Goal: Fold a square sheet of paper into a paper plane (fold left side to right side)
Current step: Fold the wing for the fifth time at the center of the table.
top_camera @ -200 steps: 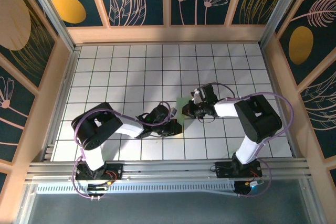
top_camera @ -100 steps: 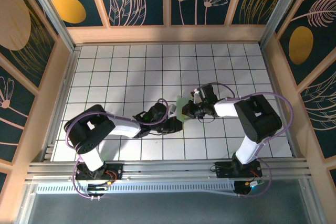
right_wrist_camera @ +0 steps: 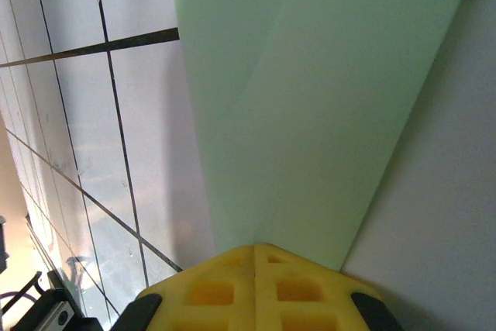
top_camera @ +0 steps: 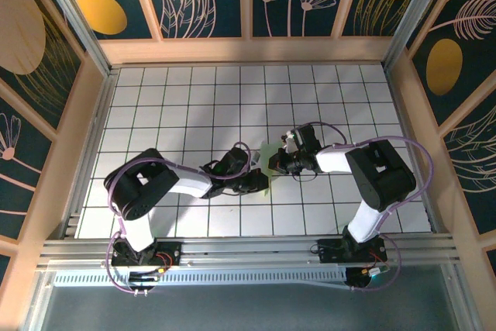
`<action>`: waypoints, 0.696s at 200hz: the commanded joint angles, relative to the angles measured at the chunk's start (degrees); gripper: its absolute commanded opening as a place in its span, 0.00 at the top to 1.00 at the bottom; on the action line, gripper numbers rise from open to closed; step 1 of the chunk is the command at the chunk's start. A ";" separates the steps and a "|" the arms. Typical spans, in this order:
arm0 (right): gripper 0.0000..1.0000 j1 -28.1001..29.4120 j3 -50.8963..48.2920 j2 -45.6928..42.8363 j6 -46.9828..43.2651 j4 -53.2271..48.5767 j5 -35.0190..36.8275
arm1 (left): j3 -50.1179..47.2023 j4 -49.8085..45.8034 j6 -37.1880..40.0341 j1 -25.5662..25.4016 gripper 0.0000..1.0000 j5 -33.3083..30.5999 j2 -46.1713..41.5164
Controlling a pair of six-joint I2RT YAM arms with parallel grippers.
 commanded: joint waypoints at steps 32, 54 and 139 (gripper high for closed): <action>1.00 0.60 -1.41 4.41 -1.83 -9.00 9.04 | 0.29 0.29 1.19 0.18 0.95 1.27 2.50; 1.00 0.66 -1.14 4.21 -1.83 -9.02 8.80 | -0.11 0.37 1.19 0.10 0.95 1.19 2.95; 1.00 0.20 0.94 -5.75 -3.09 -6.60 6.23 | 1.57 -12.36 4.37 -1.67 0.99 -6.67 4.35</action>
